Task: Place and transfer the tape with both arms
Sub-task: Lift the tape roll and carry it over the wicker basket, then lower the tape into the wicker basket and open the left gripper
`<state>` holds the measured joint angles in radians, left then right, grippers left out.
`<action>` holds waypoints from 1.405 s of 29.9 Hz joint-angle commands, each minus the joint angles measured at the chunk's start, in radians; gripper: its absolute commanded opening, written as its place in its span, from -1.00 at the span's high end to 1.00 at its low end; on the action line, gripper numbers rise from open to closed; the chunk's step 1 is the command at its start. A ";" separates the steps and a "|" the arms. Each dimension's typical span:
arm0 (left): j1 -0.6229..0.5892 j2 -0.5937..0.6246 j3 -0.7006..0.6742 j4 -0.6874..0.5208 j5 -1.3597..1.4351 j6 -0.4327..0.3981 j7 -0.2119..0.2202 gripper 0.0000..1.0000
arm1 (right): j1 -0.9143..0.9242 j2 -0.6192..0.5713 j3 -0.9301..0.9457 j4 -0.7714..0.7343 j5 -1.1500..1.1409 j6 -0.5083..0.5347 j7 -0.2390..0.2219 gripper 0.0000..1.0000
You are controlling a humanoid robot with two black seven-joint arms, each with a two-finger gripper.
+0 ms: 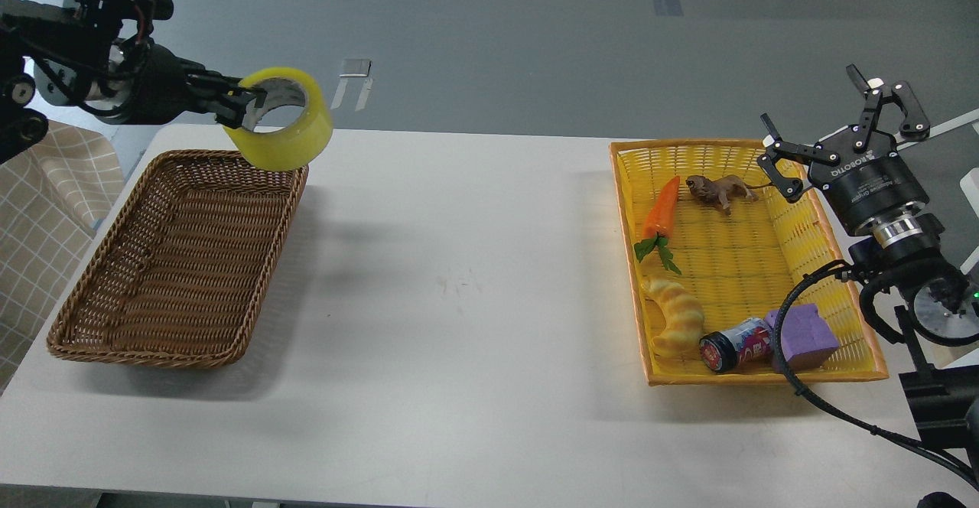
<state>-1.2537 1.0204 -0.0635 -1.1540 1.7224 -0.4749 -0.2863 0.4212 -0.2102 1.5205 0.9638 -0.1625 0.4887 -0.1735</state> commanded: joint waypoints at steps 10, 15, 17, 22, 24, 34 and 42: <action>0.123 0.035 0.001 0.072 0.003 0.032 -0.001 1.00 | 0.001 -0.001 -0.002 -0.001 -0.002 0.000 -0.001 -0.99; 0.181 0.030 0.001 0.105 -0.001 0.062 0.001 1.00 | -0.001 0.000 -0.005 -0.001 -0.002 0.000 -0.001 -0.99; 0.212 0.021 0.001 0.149 -0.003 0.087 -0.002 1.00 | -0.001 0.000 -0.006 -0.001 -0.002 0.000 -0.001 -0.99; 0.270 0.020 -0.002 0.194 -0.007 0.127 -0.019 1.00 | -0.004 0.000 -0.006 -0.001 0.000 0.000 -0.001 -0.99; 0.295 0.020 -0.001 0.204 -0.007 0.140 -0.019 1.00 | -0.007 0.000 -0.006 -0.001 0.000 0.000 -0.001 -0.99; 0.375 0.003 -0.001 0.224 -0.056 0.183 -0.020 1.00 | -0.009 0.000 -0.008 -0.001 0.000 0.000 -0.001 -0.99; 0.381 -0.019 -0.002 0.230 -0.087 0.186 -0.017 1.00 | -0.009 0.000 -0.010 -0.001 -0.002 0.000 -0.001 -0.99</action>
<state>-0.8733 1.0098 -0.0649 -0.9284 1.6381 -0.2891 -0.3059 0.4126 -0.2101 1.5115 0.9632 -0.1629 0.4887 -0.1749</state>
